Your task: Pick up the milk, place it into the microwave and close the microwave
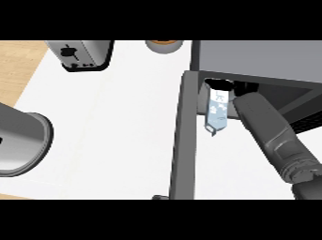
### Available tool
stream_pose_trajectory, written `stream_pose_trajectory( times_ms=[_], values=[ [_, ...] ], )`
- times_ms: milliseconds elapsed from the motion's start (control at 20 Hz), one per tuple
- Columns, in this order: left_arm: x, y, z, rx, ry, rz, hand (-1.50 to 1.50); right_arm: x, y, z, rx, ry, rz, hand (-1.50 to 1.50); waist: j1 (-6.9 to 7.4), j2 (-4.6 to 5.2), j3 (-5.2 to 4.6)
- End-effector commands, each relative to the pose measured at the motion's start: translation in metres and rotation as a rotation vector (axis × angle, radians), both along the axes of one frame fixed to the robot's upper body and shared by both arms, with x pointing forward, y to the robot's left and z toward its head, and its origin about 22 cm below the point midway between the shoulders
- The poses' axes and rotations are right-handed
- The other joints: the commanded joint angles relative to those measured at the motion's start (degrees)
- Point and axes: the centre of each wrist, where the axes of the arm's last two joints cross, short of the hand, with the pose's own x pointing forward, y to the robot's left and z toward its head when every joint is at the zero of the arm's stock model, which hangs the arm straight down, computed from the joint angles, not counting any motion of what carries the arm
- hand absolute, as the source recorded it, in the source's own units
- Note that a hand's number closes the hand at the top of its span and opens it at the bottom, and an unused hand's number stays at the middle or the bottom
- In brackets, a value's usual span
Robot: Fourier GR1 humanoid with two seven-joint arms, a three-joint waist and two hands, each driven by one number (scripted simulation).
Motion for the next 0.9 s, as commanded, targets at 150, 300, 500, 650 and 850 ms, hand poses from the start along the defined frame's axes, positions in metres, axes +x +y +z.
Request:
stream_pose_trajectory(
  times_ms=[150,300,500,650,850],
  values=[
    [0.006,-0.003,-0.012,-0.012,0.009,0.007,-1.50,0.002,0.000,0.004,0.031,-0.017,0.025,-1.50,-1.03,-0.22,-0.12],
    [-0.009,-0.002,-0.004,0.008,-0.010,0.026,-1.50,-0.011,-0.010,-0.018,0.037,0.010,0.035,-1.50,-1.35,-0.83,-0.04],
    [-0.017,0.013,-0.011,0.010,-0.005,0.043,-1.50,-0.009,-0.020,-0.013,0.082,0.034,0.068,-1.50,-1.84,-0.99,-0.14],
    [-0.014,-0.006,-0.013,-0.004,-0.009,0.040,-1.50,-0.023,0.004,-0.036,0.126,0.012,0.104,-1.50,-3.03,-1.40,-0.11],
    [-0.026,-0.006,-0.011,0.004,0.011,0.027,-1.50,-0.028,-0.011,-0.041,0.236,0.004,0.209,-1.50,-3.61,-1.72,-0.11]
  ],
)
